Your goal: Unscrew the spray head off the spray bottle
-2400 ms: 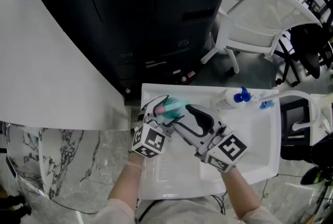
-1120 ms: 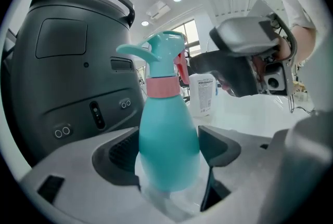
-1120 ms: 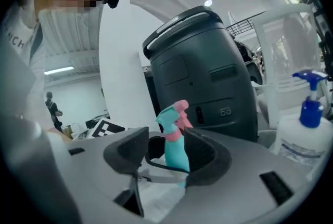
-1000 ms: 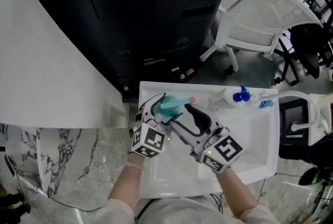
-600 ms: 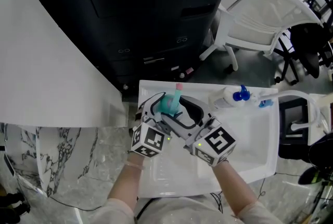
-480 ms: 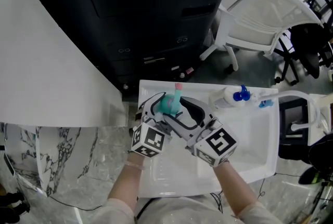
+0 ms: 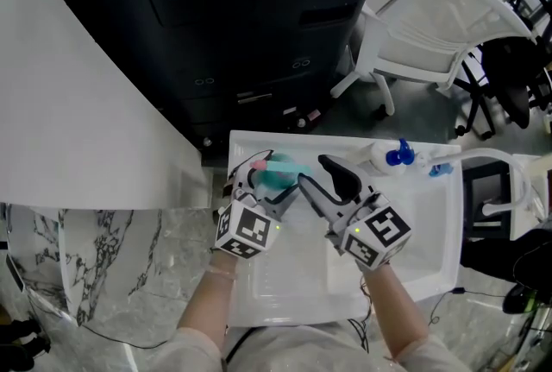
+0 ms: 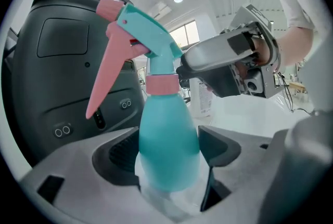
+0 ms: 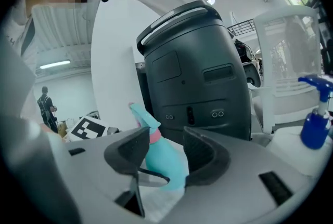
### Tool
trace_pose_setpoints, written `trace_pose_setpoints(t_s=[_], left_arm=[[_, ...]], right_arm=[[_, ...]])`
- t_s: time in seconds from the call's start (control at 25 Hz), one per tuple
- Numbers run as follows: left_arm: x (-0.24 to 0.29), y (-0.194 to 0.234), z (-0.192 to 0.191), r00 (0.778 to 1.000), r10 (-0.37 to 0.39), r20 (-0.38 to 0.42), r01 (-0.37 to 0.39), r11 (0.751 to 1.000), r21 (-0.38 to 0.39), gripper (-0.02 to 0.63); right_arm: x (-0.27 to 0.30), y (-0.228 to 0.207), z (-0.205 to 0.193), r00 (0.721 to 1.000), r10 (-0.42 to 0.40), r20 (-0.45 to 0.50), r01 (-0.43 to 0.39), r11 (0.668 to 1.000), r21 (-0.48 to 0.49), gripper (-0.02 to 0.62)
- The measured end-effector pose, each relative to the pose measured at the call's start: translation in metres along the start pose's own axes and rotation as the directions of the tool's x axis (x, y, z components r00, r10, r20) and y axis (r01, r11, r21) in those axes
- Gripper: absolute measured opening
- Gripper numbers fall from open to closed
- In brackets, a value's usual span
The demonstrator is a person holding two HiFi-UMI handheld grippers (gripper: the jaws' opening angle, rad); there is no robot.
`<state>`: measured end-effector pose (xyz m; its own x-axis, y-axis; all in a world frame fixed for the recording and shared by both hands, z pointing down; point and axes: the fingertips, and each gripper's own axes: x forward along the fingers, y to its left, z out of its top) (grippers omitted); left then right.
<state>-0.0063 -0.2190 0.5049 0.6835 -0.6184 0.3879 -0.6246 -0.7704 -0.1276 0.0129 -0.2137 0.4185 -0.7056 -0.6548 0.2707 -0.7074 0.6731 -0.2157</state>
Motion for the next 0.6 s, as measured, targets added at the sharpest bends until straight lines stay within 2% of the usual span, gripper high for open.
trace_pose_setpoints(t_s=[0.16, 0.28, 0.48, 0.6], left_arm=[[0.0, 0.0, 0.001, 1.0, 0.0, 0.002, 0.0, 1.0, 0.003, 0.357], [0.0, 0.001, 0.0, 1.0, 0.002, 0.002, -0.002, 1.0, 0.001, 0.357], [0.002, 0.002, 0.0, 1.0, 0.004, 0.0, -0.004, 1.0, -0.02, 0.357], [0.002, 0.003, 0.0, 1.0, 0.006, 0.0, -0.006, 1.0, -0.02, 0.357]], right_arm=[[0.007, -0.017, 0.003, 0.999, -0.036, 0.034, 0.033, 0.997, 0.068, 0.196], [0.016, -0.017, 0.003, 0.999, -0.027, 0.043, 0.023, 0.996, 0.09, 0.195], [0.004, -0.006, 0.001, 0.998, -0.06, 0.028, 0.06, 0.998, -0.016, 0.192], [-0.001, 0.009, 0.0, 1.0, -0.018, 0.025, 0.02, 0.996, -0.085, 0.186]])
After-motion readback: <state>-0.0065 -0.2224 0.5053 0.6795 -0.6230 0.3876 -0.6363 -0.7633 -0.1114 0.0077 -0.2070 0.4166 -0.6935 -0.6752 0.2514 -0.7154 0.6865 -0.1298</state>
